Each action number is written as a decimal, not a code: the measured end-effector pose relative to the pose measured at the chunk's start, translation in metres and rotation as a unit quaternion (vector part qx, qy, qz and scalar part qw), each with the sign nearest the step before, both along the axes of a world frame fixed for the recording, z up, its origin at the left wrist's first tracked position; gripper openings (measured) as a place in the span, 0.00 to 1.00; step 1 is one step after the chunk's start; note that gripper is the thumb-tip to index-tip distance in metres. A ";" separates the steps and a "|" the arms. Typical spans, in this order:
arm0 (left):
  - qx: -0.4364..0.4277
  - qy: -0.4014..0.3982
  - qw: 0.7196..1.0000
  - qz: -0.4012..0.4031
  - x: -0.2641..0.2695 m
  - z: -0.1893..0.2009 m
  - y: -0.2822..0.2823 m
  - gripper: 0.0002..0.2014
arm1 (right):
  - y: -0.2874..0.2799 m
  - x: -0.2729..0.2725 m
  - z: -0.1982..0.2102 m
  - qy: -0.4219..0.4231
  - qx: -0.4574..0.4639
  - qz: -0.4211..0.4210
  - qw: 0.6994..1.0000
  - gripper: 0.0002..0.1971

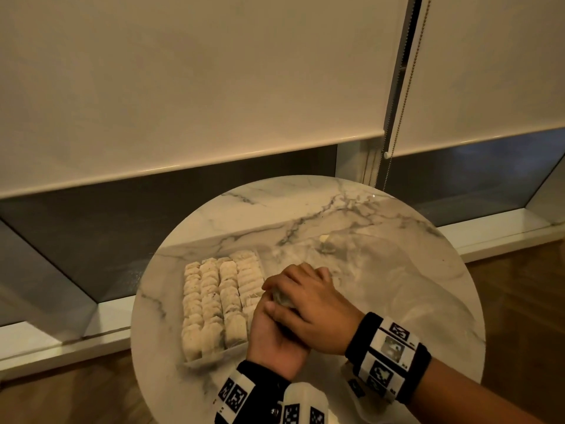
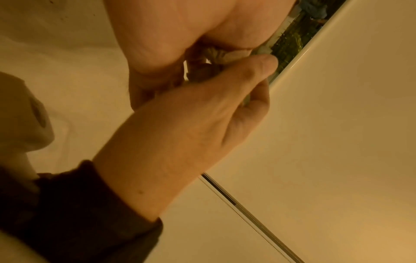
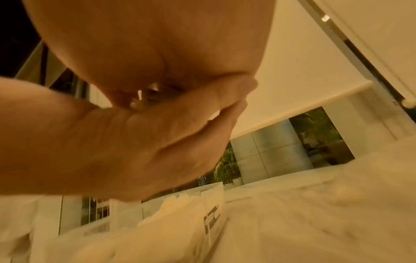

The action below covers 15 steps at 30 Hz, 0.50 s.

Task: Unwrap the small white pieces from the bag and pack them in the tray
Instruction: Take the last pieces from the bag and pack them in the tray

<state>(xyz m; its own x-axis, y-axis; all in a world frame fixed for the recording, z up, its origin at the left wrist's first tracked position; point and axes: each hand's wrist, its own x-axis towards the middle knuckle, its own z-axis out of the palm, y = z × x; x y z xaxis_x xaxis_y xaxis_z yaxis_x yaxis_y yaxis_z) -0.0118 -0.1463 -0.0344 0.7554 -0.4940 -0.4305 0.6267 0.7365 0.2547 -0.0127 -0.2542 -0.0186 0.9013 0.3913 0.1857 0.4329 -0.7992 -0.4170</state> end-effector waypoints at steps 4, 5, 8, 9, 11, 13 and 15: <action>0.015 -0.019 0.999 -0.022 -0.001 -0.001 0.003 0.24 | 0.004 -0.010 -0.003 -0.018 -0.095 -0.030 0.995 0.26; 0.023 -0.013 0.999 -0.031 -0.002 -0.002 0.004 0.24 | 0.004 -0.013 -0.002 -0.009 -0.096 -0.037 0.995 0.28; 0.021 0.035 0.998 -0.054 0.000 -0.009 0.007 0.24 | -0.008 -0.021 0.007 0.016 0.006 -0.059 0.998 0.28; 0.023 0.050 0.997 -0.052 0.001 -0.011 0.008 0.20 | -0.015 -0.026 0.012 0.024 0.076 -0.075 0.994 0.27; 0.034 0.061 0.996 -0.052 0.002 -0.015 0.008 0.12 | -0.033 -0.038 0.024 0.036 0.236 -0.115 0.964 0.21; 0.045 0.060 0.995 -0.068 0.002 -0.017 0.007 0.07 | -0.054 -0.054 0.035 0.068 0.357 -0.147 0.920 0.11; 0.061 0.060 0.993 -0.080 0.002 -0.020 0.004 0.04 | -0.075 -0.071 0.045 0.109 0.398 -0.158 0.897 0.07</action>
<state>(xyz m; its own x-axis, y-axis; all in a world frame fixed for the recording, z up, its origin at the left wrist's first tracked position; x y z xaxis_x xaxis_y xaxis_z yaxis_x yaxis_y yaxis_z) -0.0099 -0.1422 -0.0545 0.6112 -0.5424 -0.5765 0.7646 0.5928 0.2529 -0.0838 -0.3296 0.0267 0.9927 -0.0678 0.0993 0.0766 -0.2791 -0.9572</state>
